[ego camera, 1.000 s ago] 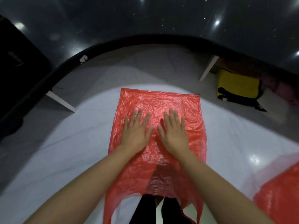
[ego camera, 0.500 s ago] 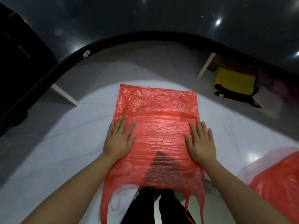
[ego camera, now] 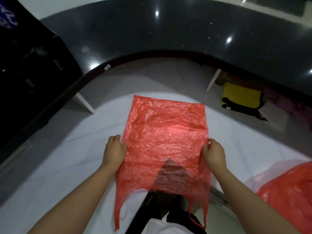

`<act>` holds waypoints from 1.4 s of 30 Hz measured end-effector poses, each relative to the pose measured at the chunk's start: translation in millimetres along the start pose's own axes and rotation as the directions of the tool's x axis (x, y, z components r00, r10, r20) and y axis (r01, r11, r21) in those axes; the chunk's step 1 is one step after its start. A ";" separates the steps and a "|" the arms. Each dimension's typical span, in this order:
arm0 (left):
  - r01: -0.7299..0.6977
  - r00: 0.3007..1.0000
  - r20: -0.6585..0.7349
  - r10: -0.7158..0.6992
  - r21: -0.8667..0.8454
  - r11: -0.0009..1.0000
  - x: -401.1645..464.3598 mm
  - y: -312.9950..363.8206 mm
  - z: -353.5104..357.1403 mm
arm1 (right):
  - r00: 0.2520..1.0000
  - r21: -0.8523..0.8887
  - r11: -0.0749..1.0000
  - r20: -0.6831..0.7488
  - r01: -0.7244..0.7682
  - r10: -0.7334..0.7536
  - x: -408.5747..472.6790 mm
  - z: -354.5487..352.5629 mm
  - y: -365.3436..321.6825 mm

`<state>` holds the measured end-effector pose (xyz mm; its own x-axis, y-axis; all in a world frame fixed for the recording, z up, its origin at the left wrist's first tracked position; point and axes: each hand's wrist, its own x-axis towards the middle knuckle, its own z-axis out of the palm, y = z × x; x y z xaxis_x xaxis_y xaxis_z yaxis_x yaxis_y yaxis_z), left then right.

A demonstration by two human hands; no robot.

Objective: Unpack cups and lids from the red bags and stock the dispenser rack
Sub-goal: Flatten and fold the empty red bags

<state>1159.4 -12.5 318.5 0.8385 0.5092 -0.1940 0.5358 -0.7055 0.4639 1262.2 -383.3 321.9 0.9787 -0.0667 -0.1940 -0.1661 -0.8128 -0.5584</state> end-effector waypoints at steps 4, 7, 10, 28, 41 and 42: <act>-0.011 1.000 0.020 0.012 -0.048 0.999 2.5 8.1 -1.8 | 1.000 -0.005 1.000 -0.006 0.019 -0.019 2.6 7.3 -7.2; -0.018 1.000 0.002 0.018 -0.049 0.999 9.4 8.0 1.0 | 0.999 0.018 0.999 -0.035 0.037 -0.037 9.5 13.6 -12.6; -0.018 1.000 -0.026 0.016 -0.076 0.997 22.9 11.3 1.8 | 0.995 0.019 0.997 -0.072 0.069 -0.067 26.9 18.8 -18.7; -0.402 0.913 0.221 0.344 0.334 0.853 -11.4 59.9 58.1 | 0.811 -0.345 0.743 0.371 0.573 -0.453 -16.6 91.8 -86.3; -0.449 0.892 0.127 0.433 0.345 0.824 -18.6 -22.5 60.5 | 0.918 -0.433 0.810 0.220 0.396 -0.331 -20.7 50.5 18.4; -0.452 0.891 0.130 0.436 0.348 0.821 -18.4 -24.3 60.1 | 0.918 -0.435 0.809 0.229 0.395 -0.325 -20.4 44.6 23.1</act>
<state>1137.0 -34.4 258.9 0.9932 0.0822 -0.0827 0.0952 -0.9813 0.1674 1233.0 -374.9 277.0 0.9244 0.3355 -0.1817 0.3047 -0.9357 -0.1779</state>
